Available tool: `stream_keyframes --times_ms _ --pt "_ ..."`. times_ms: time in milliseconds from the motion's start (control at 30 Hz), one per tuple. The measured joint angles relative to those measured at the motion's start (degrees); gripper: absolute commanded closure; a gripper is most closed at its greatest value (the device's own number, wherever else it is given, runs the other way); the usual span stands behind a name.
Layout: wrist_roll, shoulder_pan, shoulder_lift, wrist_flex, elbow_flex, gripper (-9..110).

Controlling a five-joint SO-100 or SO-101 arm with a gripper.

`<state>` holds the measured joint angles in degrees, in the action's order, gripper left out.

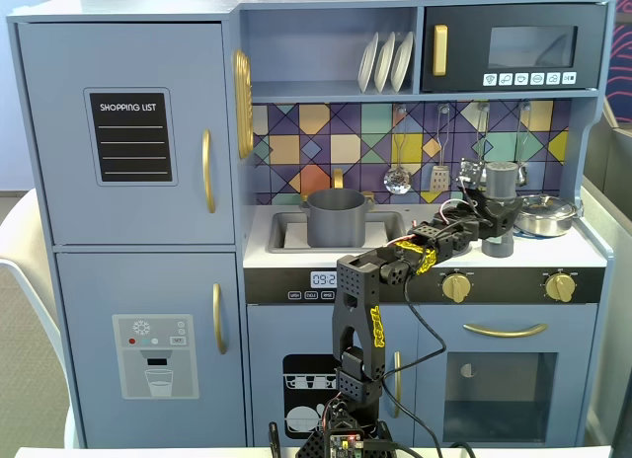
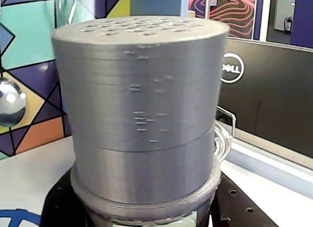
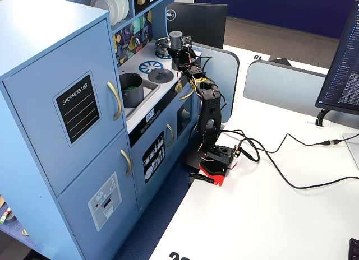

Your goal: Put salt in the gray recipient

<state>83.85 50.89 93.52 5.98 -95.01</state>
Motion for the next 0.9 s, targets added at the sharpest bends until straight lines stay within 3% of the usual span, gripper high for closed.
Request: stream_keyframes --times_ms 100,233,300,467,533,700,900 --pt "-1.5 0.4 0.0 0.1 -0.2 40" --pt "-1.9 1.1 1.1 -0.7 -3.1 42" --pt "-1.8 1.8 4.4 -3.0 -5.7 51" --pt "2.3 2.9 22.2 -19.6 -13.1 96" --pt "7.2 0.4 31.7 -32.9 -13.9 99" --pt "11.9 -17.1 55.1 -64.9 -22.4 100" --pt "8.6 -38.3 72.1 -70.8 -47.4 101"
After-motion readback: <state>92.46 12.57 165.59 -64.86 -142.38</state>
